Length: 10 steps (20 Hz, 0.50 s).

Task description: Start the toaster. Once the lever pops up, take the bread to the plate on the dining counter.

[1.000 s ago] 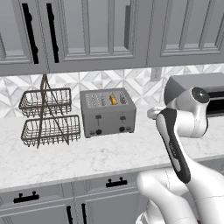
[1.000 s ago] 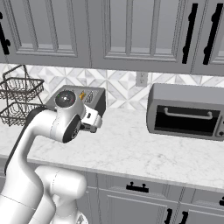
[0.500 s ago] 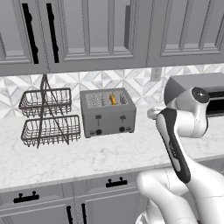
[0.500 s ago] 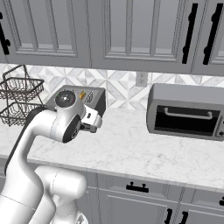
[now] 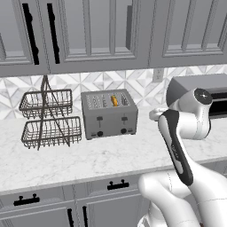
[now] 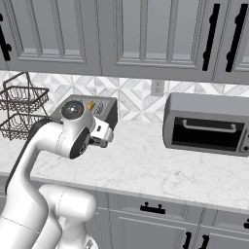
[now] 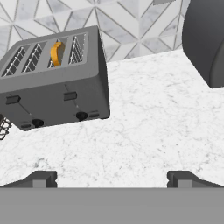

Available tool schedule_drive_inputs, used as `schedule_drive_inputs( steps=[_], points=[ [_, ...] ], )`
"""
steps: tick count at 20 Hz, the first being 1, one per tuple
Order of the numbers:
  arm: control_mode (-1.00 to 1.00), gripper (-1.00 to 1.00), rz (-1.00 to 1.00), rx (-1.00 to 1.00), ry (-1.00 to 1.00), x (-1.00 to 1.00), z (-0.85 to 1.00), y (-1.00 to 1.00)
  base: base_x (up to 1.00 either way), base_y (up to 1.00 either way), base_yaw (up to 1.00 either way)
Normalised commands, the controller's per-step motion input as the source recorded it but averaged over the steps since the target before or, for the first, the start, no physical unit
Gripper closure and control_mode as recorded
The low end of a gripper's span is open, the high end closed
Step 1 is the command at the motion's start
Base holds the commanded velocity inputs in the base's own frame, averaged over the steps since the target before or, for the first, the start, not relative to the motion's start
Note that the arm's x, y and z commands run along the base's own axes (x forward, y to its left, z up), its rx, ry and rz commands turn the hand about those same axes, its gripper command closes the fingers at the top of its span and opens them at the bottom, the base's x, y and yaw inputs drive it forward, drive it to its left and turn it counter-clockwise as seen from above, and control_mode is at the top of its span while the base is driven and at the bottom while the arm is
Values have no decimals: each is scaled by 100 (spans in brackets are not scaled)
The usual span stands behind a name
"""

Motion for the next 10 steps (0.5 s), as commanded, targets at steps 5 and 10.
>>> schedule_drive_inputs(
  steps=[5, 10],
  points=[
    [-100, -100, 0, 0, 0, 0, 0, 0, 0, 0, 0],
    [-100, -100, 0, 0, 0, 0, 0, 0, 0, 0, 0]
  ],
)
